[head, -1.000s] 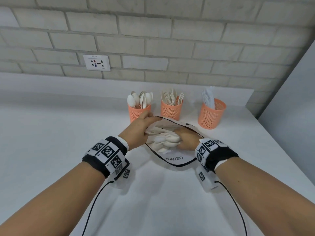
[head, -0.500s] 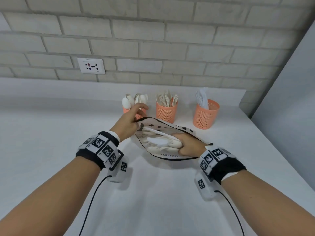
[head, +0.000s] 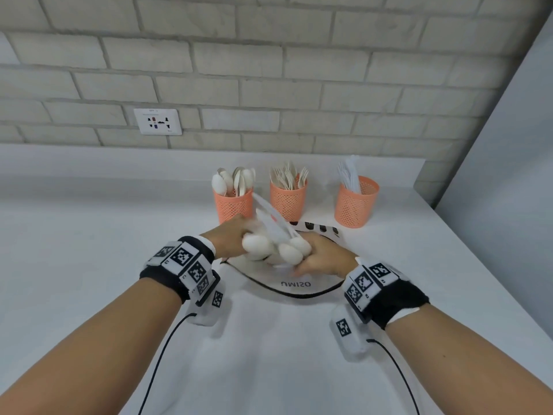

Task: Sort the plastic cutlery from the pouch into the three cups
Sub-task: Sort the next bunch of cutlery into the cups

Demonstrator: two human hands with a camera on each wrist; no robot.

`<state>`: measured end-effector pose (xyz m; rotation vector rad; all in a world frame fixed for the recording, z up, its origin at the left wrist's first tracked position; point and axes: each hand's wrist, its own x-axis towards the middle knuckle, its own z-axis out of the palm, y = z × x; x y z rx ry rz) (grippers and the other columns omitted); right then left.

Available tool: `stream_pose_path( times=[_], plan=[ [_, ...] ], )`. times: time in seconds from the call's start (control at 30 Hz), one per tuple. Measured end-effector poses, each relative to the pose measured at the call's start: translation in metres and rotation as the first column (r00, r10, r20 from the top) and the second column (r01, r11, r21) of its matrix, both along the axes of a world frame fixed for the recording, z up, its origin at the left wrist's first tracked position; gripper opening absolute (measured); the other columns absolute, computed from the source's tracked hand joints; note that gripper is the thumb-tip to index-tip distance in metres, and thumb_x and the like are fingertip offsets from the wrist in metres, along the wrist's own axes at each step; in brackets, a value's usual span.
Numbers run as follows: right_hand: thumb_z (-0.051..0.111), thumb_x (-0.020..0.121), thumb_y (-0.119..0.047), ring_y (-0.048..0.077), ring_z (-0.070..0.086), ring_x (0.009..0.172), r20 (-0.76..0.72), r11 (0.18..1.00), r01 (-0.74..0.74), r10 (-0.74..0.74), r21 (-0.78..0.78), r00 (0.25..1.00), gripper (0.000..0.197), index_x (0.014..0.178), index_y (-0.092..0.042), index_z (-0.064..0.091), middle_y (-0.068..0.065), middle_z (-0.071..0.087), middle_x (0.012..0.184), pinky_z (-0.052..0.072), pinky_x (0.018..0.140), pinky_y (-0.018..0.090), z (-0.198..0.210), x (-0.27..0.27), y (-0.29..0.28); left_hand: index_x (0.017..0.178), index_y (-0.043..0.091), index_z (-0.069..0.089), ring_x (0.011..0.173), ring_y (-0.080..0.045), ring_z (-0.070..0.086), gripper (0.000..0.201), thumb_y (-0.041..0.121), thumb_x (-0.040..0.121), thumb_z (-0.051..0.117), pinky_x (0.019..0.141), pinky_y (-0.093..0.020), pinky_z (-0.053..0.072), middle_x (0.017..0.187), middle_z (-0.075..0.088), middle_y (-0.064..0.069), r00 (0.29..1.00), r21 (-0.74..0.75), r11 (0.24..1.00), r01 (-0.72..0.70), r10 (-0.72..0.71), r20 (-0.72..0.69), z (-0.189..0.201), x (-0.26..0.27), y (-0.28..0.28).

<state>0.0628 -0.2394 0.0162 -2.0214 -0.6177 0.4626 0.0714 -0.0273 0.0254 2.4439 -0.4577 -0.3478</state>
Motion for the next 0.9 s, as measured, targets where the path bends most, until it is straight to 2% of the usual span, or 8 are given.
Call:
stream_pose_path(
  times=[0.1, 0.2, 0.27, 0.37, 0.53, 0.63, 0.73, 0.9],
  plan=[
    [0.065, 0.077, 0.01, 0.012, 0.057, 0.059, -0.1, 0.974, -0.049, 0.073, 0.222, 0.992, 0.02, 0.089, -0.005, 0.059, 0.001, 0.06, 0.064, 0.048, 0.061, 0.023, 0.02, -0.011, 0.005, 0.127, 0.044, 0.049, 0.125, -0.022, 0.044, 0.059, 0.072, 0.076, 0.038, 0.108, -0.046, 0.034, 0.126, 0.059, 0.001, 0.982, 0.123, 0.991, 0.053, -0.03, -0.184, -0.003, -0.012, -0.015],
    [0.064, 0.08, 0.002, 0.012, 0.052, 0.046, -0.168, 0.929, 0.016, 0.05, 0.369, 0.985, 0.01, 0.085, 0.001, 0.056, 0.001, 0.054, 0.051, 0.05, 0.06, 0.027, 0.031, -0.015, 0.005, 0.143, 0.038, 0.027, 0.134, -0.028, 0.036, 0.063, 0.067, 0.09, 0.01, 0.114, -0.045, 0.022, 0.135, 0.053, -0.006, 0.953, 0.287, 0.957, 0.041, 0.049, -0.3, -0.009, -0.025, -0.037],
    [0.061, 0.083, 0.003, 0.012, 0.048, 0.044, -0.279, 0.887, 0.125, 0.005, 0.444, 0.96, 0.011, 0.086, -0.004, 0.053, 0.004, 0.049, 0.053, 0.047, 0.048, 0.024, 0.033, -0.013, 0.004, 0.142, 0.032, 0.032, 0.128, -0.028, 0.042, 0.055, 0.057, 0.095, 0.017, 0.11, -0.04, 0.028, 0.141, 0.047, -0.007, 0.953, 0.39, 0.917, 0.081, 0.043, -0.3, -0.019, -0.027, -0.049],
    [0.059, 0.087, 0.001, 0.012, 0.044, 0.046, -0.33, 0.86, 0.234, -0.082, 0.454, 0.94, 0.015, 0.082, -0.01, 0.05, 0.002, 0.046, 0.057, 0.04, 0.045, 0.022, 0.032, -0.007, 0.0, 0.113, 0.018, 0.049, 0.092, -0.02, 0.05, 0.026, 0.035, 0.095, 0.044, 0.085, -0.03, 0.039, 0.111, 0.059, -0.007, 0.964, 0.515, 0.835, 0.195, -0.068, -0.256, -0.028, -0.02, -0.053],
    [0.063, 0.085, -0.006, 0.013, 0.048, 0.047, -0.217, 0.854, 0.376, -0.316, 0.359, 0.924, 0.017, 0.096, -0.009, 0.051, 0.009, 0.052, 0.073, 0.044, 0.046, 0.025, 0.024, 0.006, -0.008, 0.104, 0.014, 0.061, 0.09, -0.013, 0.049, 0.027, 0.031, 0.084, 0.065, 0.08, -0.025, 0.04, 0.105, 0.061, -0.002, 0.954, 0.547, 0.805, 0.231, -0.078, -0.289, -0.025, -0.01, -0.047],
    [0.064, 0.084, -0.007, 0.013, 0.047, 0.046, -0.128, 0.847, 0.415, -0.395, 0.333, 0.91, 0.026, 0.106, -0.006, 0.051, 0.008, 0.053, 0.075, 0.041, 0.042, 0.024, 0.022, 0.013, -0.012, 0.114, 0.019, 0.058, 0.095, -0.011, 0.049, 0.033, 0.039, 0.088, 0.058, 0.085, -0.023, 0.04, 0.113, 0.058, 0.002, 0.985, 0.376, 0.917, 0.134, -0.083, -0.15, -0.002, -0.006, -0.05],
    [0.065, 0.081, -0.009, 0.016, 0.052, 0.052, 0.033, 0.864, 0.408, -0.436, 0.294, 0.899, 0.035, 0.113, -0.01, 0.05, 0.006, 0.058, 0.078, 0.043, 0.044, 0.028, 0.025, 0.017, -0.008, 0.13, 0.022, 0.044, 0.104, -0.014, 0.051, 0.048, 0.031, 0.085, 0.061, 0.091, -0.027, 0.042, 0.119, 0.053, 0.002, 0.991, -0.071, 0.997, 0.039, -0.048, -0.124, 0.027, -0.006, -0.064],
    [0.058, 0.087, -0.012, 0.007, 0.058, 0.067, 0.236, 0.912, 0.38, -0.408, 0.157, 0.882, 0.038, 0.12, -0.006, 0.04, -0.005, 0.057, 0.083, 0.042, 0.044, 0.008, 0.033, 0.023, -0.002, 0.126, 0.027, 0.044, 0.092, -0.017, 0.06, 0.055, 0.057, 0.081, 0.052, 0.085, -0.035, 0.048, 0.105, 0.064, -0.001, 0.955, -0.547, 0.806, -0.224, 0.069, -0.29, 0.034, -0.001, -0.092]
  ],
)
